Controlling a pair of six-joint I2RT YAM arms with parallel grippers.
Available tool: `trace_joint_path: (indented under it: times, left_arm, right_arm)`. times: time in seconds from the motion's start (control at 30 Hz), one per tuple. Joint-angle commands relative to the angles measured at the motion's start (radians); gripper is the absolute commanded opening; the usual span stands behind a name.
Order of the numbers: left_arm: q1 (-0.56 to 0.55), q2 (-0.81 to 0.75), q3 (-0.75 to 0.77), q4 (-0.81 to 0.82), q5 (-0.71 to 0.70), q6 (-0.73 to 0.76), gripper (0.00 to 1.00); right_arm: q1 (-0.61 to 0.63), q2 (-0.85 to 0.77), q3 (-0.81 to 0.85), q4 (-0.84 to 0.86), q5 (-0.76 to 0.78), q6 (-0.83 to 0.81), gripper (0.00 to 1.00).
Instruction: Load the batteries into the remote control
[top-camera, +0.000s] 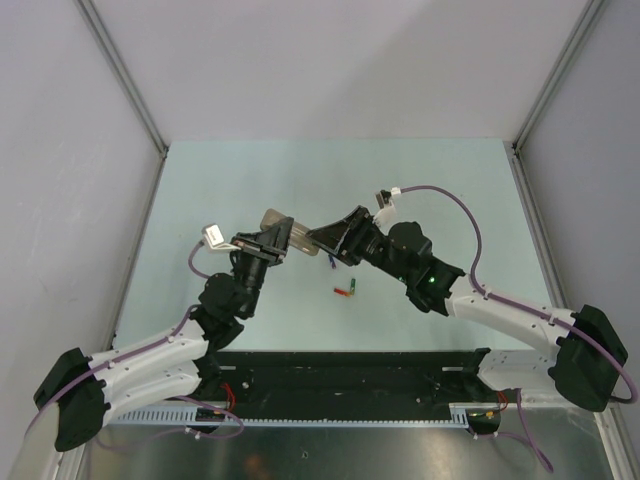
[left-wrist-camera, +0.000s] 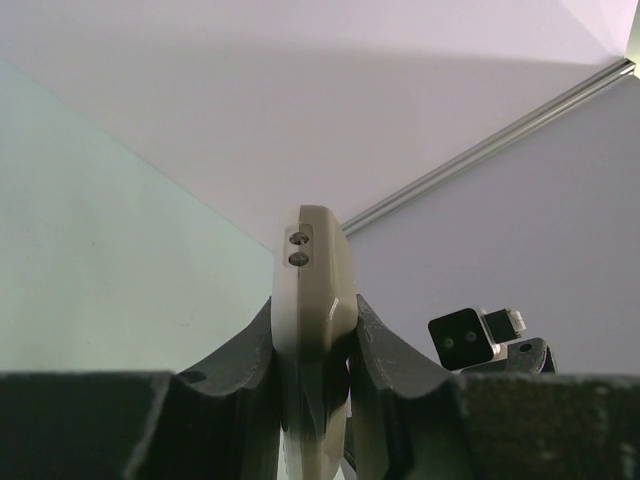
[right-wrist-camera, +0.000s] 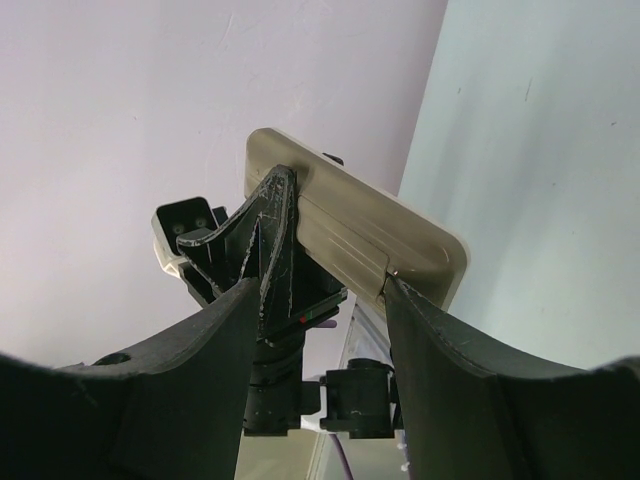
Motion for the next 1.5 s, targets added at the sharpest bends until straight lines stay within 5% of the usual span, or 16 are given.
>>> trace_joint_path:
  times: [0.0,1.47]
  left_arm:
    - [-0.014,0.017,-0.005,-0.033,0.106,-0.023,0.0]
    - [-0.02,0.033,0.018,-0.09,0.111,0.095,0.0]
  right_arm:
    - [0.028,-0.033,0.051,0.108,-0.038,0.004,0.58]
    - [0.011,-0.023,0.121,0.098,-0.081,-0.036,0.58]
